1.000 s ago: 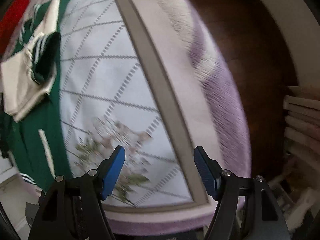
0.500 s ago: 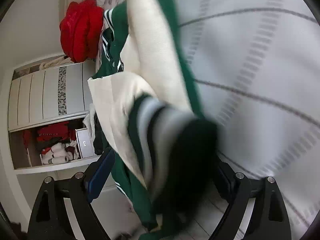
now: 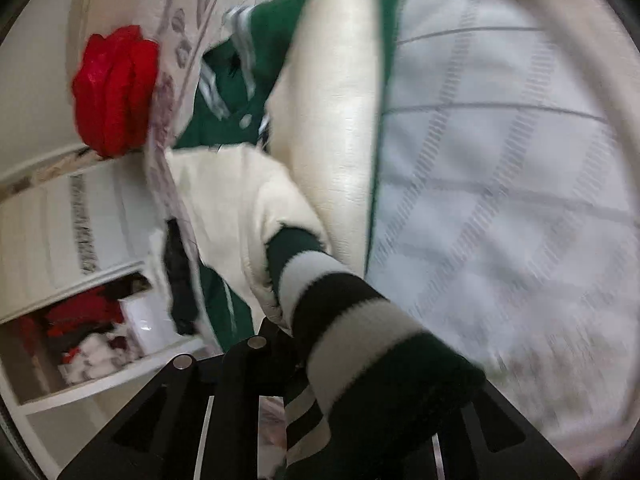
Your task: Fold large clothes
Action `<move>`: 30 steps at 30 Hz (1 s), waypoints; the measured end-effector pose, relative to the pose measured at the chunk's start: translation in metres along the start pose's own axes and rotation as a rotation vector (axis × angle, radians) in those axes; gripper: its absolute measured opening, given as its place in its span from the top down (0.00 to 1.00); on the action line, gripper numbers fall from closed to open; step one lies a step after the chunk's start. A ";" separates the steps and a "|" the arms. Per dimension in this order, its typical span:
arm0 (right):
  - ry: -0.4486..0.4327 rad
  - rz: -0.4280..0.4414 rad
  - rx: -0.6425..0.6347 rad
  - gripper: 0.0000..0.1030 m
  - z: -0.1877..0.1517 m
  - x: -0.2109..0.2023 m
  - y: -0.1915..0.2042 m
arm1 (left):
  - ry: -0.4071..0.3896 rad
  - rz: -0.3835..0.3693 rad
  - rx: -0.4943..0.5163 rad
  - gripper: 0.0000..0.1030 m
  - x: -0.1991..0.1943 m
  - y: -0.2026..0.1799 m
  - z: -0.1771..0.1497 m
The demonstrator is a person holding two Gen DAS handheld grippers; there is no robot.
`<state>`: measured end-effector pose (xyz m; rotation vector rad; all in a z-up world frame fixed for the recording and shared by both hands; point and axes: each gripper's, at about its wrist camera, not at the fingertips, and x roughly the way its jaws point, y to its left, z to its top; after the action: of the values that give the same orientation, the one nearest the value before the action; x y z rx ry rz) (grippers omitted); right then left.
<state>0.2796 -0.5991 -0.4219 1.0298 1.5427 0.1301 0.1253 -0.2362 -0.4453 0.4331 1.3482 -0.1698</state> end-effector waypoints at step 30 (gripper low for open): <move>0.056 -0.155 -0.195 0.37 0.038 0.188 0.231 | 0.097 -0.779 -0.814 0.74 0.176 0.350 0.026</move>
<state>0.4529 -0.3546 -0.4328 0.7559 1.6196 0.1984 0.3150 0.0940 -0.5395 -0.7888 1.4956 -0.2202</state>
